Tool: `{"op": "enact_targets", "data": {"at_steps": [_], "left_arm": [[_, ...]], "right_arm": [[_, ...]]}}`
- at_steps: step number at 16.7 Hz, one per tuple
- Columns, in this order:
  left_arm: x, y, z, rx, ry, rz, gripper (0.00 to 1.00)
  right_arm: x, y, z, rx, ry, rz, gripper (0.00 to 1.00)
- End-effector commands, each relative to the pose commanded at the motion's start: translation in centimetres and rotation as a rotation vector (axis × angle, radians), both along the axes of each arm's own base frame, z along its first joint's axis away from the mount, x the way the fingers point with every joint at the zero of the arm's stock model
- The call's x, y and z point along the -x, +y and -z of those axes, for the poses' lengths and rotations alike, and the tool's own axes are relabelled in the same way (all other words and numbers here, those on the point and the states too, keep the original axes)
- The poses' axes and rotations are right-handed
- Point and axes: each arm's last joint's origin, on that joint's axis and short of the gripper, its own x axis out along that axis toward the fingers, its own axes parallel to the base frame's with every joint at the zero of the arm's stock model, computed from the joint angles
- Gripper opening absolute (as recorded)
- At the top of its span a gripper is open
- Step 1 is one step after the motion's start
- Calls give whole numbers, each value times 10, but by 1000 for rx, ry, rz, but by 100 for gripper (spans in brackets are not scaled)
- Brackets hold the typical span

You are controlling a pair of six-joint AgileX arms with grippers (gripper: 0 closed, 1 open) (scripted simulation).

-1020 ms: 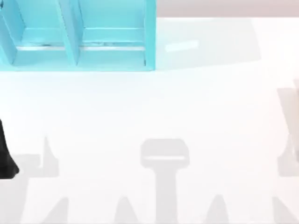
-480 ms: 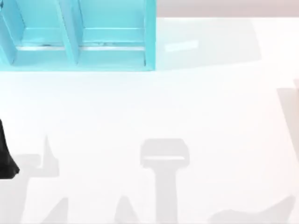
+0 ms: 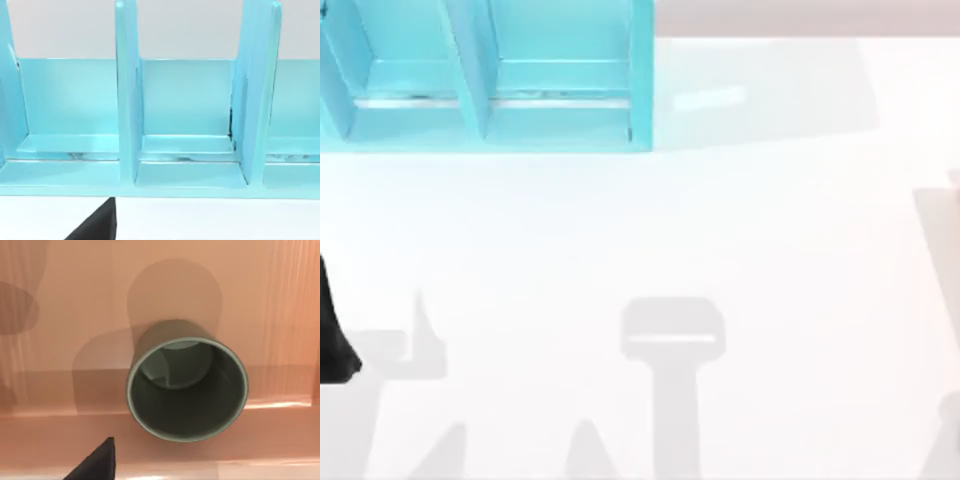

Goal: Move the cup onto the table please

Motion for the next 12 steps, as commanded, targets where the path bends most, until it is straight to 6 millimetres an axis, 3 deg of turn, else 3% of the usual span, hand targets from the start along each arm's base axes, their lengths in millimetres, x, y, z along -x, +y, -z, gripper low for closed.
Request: {"op": "enact_targets", "data": {"at_steps": [3,9,12], "left_arm": [[0,0,0,0,0,0,100],[0,0,0,0,0,0,100],[0,0,0,0,0,0,100]], "right_arm": [[-4,-19,0,-57,74,1,100],[-4,-20,1,-63,81,-2,100],[-6,-22,20,-69,87,2,100]]}}
